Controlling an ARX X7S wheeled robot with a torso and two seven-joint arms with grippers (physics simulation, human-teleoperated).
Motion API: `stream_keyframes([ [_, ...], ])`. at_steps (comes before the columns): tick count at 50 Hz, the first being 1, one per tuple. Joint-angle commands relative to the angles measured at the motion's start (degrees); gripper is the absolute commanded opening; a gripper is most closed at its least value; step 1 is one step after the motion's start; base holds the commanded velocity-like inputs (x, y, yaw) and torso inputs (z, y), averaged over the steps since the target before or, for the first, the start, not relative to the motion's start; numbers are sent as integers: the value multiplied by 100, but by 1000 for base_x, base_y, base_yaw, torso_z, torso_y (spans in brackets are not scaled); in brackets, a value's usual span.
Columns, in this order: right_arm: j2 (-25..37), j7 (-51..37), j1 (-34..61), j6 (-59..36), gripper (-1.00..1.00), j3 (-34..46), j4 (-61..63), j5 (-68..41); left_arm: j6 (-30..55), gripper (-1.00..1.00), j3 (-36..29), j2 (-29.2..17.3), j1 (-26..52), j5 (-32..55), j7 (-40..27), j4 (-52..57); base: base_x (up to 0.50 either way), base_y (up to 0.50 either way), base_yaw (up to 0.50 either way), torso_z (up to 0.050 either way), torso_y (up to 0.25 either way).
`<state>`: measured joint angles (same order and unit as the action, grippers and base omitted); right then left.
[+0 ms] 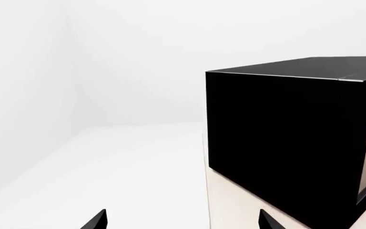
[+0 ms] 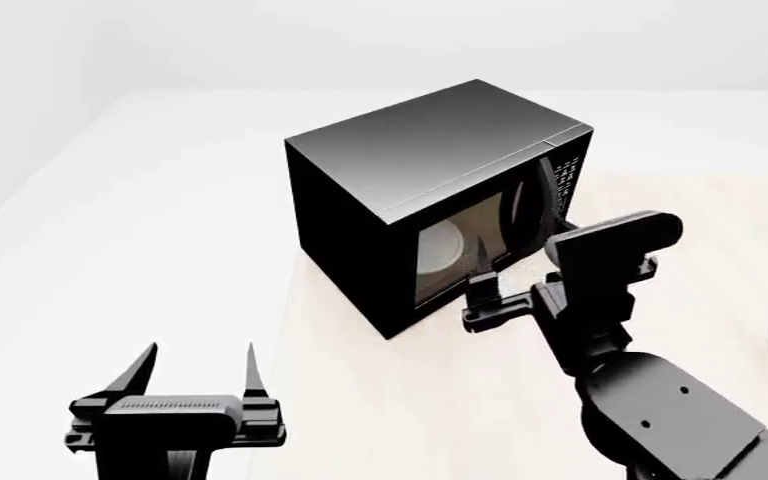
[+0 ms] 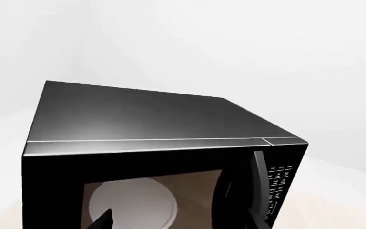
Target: Close the microwave.
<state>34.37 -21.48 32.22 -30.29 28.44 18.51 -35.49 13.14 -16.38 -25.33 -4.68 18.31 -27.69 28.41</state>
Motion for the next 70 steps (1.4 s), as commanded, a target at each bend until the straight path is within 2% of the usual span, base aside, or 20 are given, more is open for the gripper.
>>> stream_keyframes([
  [1,302,-473,-687,17,100,-276,996,-267,23,100,-14,-13,-8,9,-26,57,0,0,0,0,0],
  [18,621,-873,-1825,583,100,-656,1799,-365,3,100,-27,-31,-29,4,-53,73,0,0,0,0,0],
  [32,828,-1029,-2575,1015,100,-903,1977,-309,-32,100,-38,-40,-31,8,-54,49,0,0,0,0,0],
  [50,896,-1177,-3051,1380,100,-940,2263,50,-72,100,-58,-55,-23,7,-58,59,0,0,0,0,0],
  [70,930,-1249,-3795,2203,100,-1027,2601,684,-211,100,4,-105,-138,40,-104,291,0,0,0,0,0],
])
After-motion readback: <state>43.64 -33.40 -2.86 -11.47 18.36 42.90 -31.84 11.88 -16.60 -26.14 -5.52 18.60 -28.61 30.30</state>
